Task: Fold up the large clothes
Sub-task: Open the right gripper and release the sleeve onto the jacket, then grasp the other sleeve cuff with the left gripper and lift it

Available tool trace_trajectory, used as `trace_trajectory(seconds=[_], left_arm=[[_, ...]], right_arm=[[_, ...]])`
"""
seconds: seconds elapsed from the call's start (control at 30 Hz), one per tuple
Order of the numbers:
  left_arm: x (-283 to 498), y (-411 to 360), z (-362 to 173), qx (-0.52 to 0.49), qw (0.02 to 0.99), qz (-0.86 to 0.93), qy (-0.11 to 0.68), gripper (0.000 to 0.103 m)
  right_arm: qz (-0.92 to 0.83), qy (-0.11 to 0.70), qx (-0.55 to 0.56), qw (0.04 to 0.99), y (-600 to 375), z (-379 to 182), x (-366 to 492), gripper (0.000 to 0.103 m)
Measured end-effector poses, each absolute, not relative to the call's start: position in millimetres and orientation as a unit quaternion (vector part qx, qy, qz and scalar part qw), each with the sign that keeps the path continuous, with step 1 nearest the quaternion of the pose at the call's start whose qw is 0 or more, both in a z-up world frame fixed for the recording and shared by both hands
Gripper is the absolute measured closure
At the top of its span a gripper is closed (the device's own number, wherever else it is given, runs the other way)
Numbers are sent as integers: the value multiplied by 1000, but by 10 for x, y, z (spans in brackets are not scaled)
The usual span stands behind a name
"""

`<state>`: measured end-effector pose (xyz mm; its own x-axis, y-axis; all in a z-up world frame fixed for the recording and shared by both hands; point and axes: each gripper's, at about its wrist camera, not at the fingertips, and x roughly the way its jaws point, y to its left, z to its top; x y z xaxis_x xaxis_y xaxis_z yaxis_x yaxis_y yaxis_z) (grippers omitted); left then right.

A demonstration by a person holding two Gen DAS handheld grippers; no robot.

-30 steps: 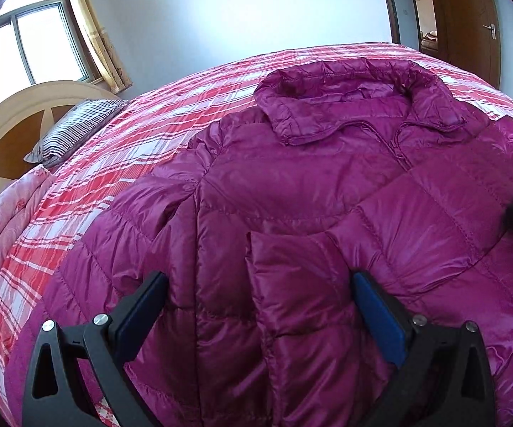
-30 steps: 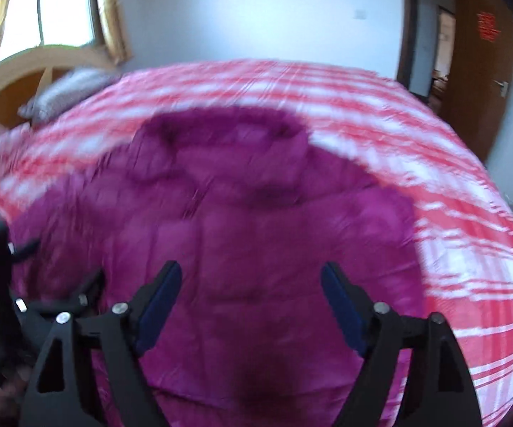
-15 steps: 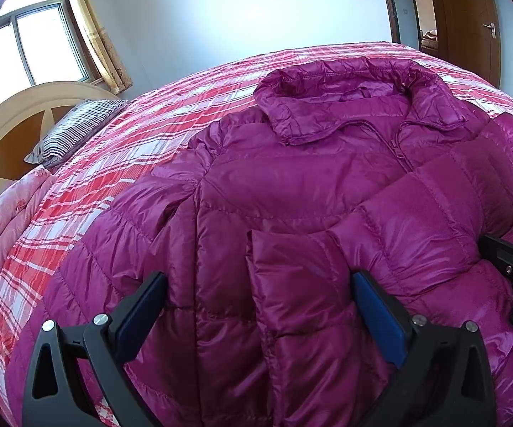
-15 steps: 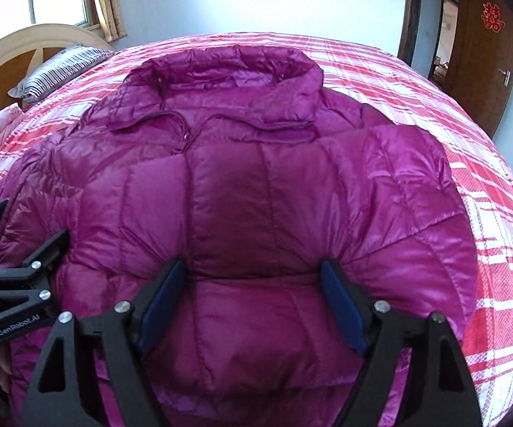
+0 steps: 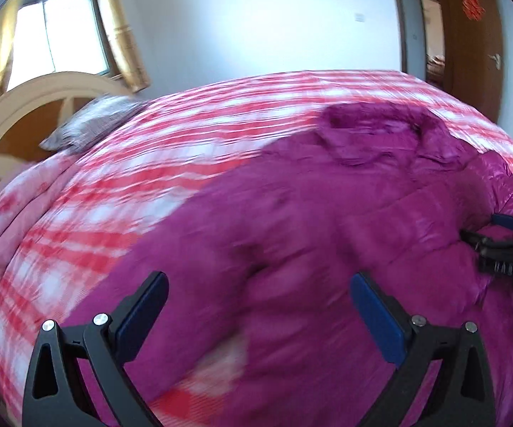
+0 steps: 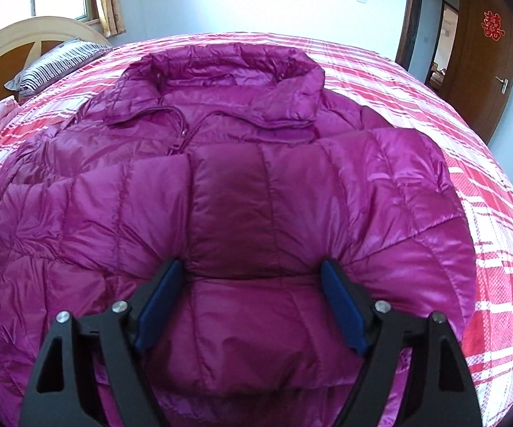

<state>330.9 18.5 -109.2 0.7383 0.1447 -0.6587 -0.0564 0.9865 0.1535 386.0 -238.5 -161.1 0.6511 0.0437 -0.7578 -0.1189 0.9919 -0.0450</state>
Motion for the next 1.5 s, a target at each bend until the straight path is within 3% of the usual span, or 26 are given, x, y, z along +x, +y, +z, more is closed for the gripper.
trace_trajectory(seconds=[0.27,0.5,0.57,0.7,0.77,0.83,1.17,1.5], left_arm=[[2347,1999,-1063,-34,906,223,357,1],[2188,2081,-1285,-85,903,223,357,2],[2244,2025,-1352,-82,902,220,362,10],[2374,1953,-1526,-75,894,209,390,59],[2375,1946,-1547,-67,895,212,386,67],[2350,1914,-1505,-57,901,201,379,88],[2277,1813,-925,-17,934,178,310,94],[2446,1489,96,1,967,132,218,95]], right_arm=[[36,411,-62,909,-2337,-1604,3855,20],[32,409,-67,910,-2323,-1601,3846,20],[31,408,-69,910,-2321,-1598,3845,20],[30,407,-69,910,-2321,-1596,3844,20],[29,406,-70,911,-2314,-1595,3833,20],[28,406,-71,911,-2315,-1594,3829,20],[27,404,-73,912,-2324,-1589,3823,19],[23,404,-74,912,-2328,-1587,3826,18]])
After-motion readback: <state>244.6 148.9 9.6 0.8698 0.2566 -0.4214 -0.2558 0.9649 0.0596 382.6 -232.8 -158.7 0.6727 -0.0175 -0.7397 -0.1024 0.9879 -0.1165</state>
